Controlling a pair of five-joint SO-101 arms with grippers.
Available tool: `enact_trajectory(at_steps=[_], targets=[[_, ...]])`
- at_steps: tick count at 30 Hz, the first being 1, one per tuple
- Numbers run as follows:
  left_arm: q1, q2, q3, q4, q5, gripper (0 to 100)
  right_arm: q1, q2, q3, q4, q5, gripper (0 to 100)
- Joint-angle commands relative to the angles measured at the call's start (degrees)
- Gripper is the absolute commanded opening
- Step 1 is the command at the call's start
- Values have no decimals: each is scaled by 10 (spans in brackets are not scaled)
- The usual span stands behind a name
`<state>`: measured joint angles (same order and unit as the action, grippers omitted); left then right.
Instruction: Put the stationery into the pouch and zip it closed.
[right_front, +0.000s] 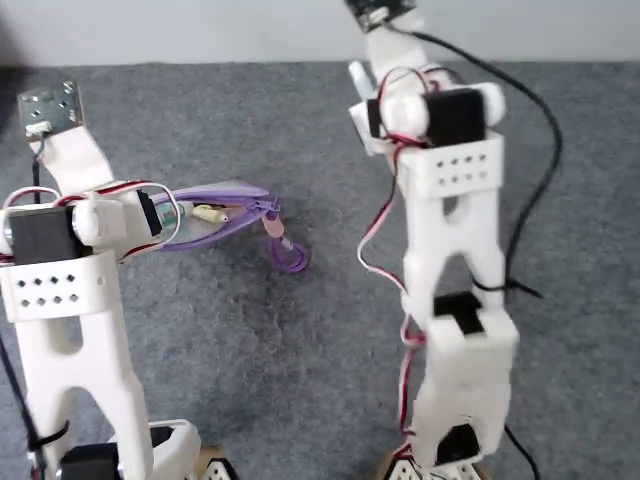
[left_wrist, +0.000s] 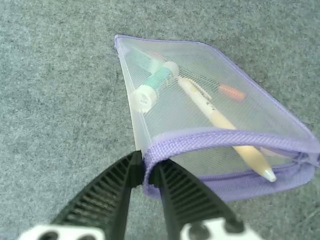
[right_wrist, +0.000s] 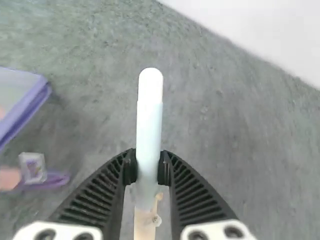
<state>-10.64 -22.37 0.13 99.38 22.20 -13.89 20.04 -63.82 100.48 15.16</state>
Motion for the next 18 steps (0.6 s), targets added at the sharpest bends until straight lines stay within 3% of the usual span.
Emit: enact_trajectory(at_steps=[1,6,12,18], targets=[[6,-7,-1,0,-1,11,0,-169,135,24,-33,7],[4,-7,1,2,-1,11,-29,-319,235,10,-147,7],[4,-7,1,2,-1,11,-115,-426,308,-2,-223,7],[6,-7,1,2,-2,11,-165,-487,420,-135,-280,7]])
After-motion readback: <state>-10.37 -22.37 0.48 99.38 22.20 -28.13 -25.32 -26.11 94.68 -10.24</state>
